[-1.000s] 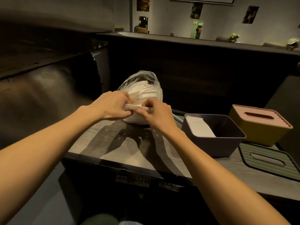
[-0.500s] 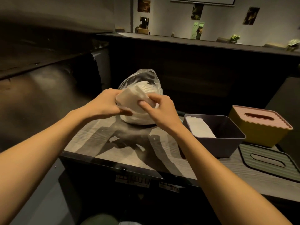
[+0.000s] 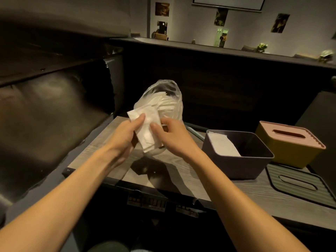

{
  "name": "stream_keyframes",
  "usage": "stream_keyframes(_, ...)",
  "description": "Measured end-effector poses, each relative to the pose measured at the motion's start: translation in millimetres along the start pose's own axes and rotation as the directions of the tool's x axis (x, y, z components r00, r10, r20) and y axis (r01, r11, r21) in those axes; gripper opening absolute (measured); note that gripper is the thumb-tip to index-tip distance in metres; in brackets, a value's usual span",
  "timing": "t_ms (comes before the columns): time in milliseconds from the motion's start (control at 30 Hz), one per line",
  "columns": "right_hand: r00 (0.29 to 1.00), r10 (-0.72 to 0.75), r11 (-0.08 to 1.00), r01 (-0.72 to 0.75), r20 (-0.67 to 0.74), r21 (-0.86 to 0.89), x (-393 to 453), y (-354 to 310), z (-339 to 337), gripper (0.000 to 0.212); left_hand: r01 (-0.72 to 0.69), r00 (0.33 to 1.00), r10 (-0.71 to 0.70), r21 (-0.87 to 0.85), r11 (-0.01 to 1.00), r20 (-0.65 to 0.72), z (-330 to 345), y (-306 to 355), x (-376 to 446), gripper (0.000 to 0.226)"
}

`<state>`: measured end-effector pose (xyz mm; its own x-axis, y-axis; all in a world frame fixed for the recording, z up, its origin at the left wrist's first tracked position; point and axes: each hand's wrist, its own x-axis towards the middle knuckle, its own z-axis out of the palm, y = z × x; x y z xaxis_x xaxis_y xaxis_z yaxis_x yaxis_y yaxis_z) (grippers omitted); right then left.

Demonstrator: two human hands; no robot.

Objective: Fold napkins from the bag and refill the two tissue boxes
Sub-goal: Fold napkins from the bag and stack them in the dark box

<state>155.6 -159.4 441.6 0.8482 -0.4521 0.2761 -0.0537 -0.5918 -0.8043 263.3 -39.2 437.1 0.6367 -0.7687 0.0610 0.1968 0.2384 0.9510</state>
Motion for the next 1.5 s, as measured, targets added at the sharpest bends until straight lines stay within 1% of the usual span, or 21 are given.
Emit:
stream_keyframes(33, 0.998, -0.049, 0.983, 0.043, -0.030, -0.176, 0.8, -1.0, -2.1, 0.028, 0.018, 0.999, -0.021, -0.086, 0.996, -0.029, -0.8, -3.3, -2.3, 0.025)
stream_keyframes(100, 0.961, -0.201, 0.891, 0.097, -0.192, -0.444, 8.8, -1.3, -8.2, 0.032, 0.068, 0.997, -0.078, -0.270, 0.961, -0.025, -3.8, -10.6, -8.0, 0.029)
stream_keyframes(167, 0.895, -0.323, 0.842, 0.125, -0.306, -0.524, 25.7, -1.5, -16.8, 0.030, 0.119, 0.992, -0.126, -0.344, 0.931, 0.001, -5.0, -23.3, -13.4, 0.034)
stream_keyframes(200, 0.889, -0.343, 0.829, 0.135, -0.303, -0.543, 36.5, -2.0, -20.2, 0.025, 0.134, 0.990, -0.144, -0.358, 0.924, -0.002, -4.7, -30.6, -15.1, 0.035)
stream_keyframes(267, 0.913, -0.350, 0.783, 0.162, -0.210, -0.601, 59.2, -4.7, -24.0, 0.020, 0.165, 0.982, -0.186, -0.376, 0.912, -0.020, -2.5, -43.4, -16.3, 0.036)
stream_keyframes(300, 0.926, -0.344, 0.750, 0.173, -0.153, -0.639, 69.0, -7.2, -25.0, 0.022, 0.179, 0.979, -0.203, -0.373, 0.910, -0.026, -1.2, -47.8, -15.9, 0.035)
stream_keyframes(367, 0.953, -0.300, 0.684, 0.180, -0.048, -0.707, 84.9, -11.5, -24.5, 0.032, 0.192, 0.976, -0.218, -0.358, 0.914, -0.031, 0.3, -52.4, -15.4, 0.034)
stream_keyframes(433, 0.977, -0.207, 0.626, 0.170, 0.048, -0.761, 97.8, -10.7, -21.6, 0.044, 0.183, 0.977, -0.209, -0.349, 0.919, -0.039, 1.1, -53.6, -14.8, 0.031)
stream_keyframes(500, 0.988, -0.129, 0.593, 0.148, 0.088, -0.792, 106.5, -6.0, -18.2, 0.049, 0.181, 0.979, -0.201, -0.339, 0.923, -0.026, 1.4, -55.2, -14.1, 0.030)
stream_keyframes(567, 0.987, -0.152, 0.595, 0.138, 0.057, -0.792, 110.6, 0.5, -17.0, 0.043, 0.187, 0.979, -0.204, -0.334, 0.924, -0.017, 1.9, -56.6, -13.3, 0.032)
stream_keyframes(667, 0.970, -0.241, 0.641, 0.136, -0.030, -0.755, 109.0, 1.2, -17.3, 0.033, 0.209, 0.975, -0.224, -0.340, 0.917, -0.003, 0.1, -58.1, -11.8, 0.035)
stream_keyframes(767, 0.974, -0.221, 0.674, 0.119, -0.045, -0.729, 107.0, -3.8, -20.4, 0.036, 0.234, 0.972, -0.231, -0.262, 0.936, 0.043, -1.8, -60.3, -10.4, 0.030)
stream_keyframes(833, 0.969, -0.240, 0.669, 0.126, -0.052, -0.733, 104.7, -5.9, -24.3, 0.036, 0.242, 0.970, -0.240, -0.210, 0.947, 0.036, -2.0, -61.7, -10.2, 0.029)
stream_keyframes(900, 0.954, -0.290, 0.669, 0.144, -0.079, -0.729, 101.5, -8.7, -29.5, 0.034, 0.249, 0.968, -0.249, -0.183, 0.951, 0.026, -2.9, -64.7, -9.1, 0.033)
stream_keyframes(967, 0.918, -0.365, 0.693, 0.160, -0.152, -0.703, 97.4, -10.4, -34.6, 0.030, 0.256, 0.966, -0.258, -0.194, 0.947, 0.017, -4.2, -67.3, -7.8, 0.041)
stream_keyframes(1067, 0.829, -0.451, 0.809, 0.223, -0.330, -0.545, 83.3, -12.3, -40.5, 0.024, 0.262, 0.965, -0.260, -0.238, 0.935, 0.039, -4.1, -67.6, -7.5, 0.045)
stream_keyframes(1133, 0.783, -0.438, 0.878, 0.267, -0.443, -0.397, 66.4, -12.1, -40.8, 0.023, 0.259, 0.965, -0.260, -0.268, 0.928, 0.032, -2.7, -66.4, -7.2, 0.042)
stream_keyframes(1233, 0.728, -0.405, 0.914, 0.325, -0.554, -0.242, 34.8, -5.7, -35.1, 0.024, 0.253, 0.965, -0.263, -0.294, 0.922, 0.007, -0.1, -67.8, -6.4, 0.036)
stream_keyframes(1267, 0.738, -0.367, 0.928, 0.334, -0.566, -0.166, 23.7, -1.6, -31.6, 0.025, 0.251, 0.965, -0.262, -0.284, 0.925, 0.001, 1.6, -67.6, -6.9, 0.032)
stream_keyframes(1367, 0.847, -0.176, 0.963, 0.254, -0.501, 0.090, -9.2, 12.7, -17.7, 0.029, 0.244, 0.965, -0.259, -0.247, 0.938, -0.032, 5.4, -66.4, -7.4, 0.020)
stream_keyframes(1500, 0.930, -0.033, 0.982, 0.098, -0.367, 0.159, -32.9, 33.1, -0.8, 0.037, 0.234, 0.972, -0.234, -0.236, 0.943, 0.026, 8.1, -65.2, -9.5, 0.032)
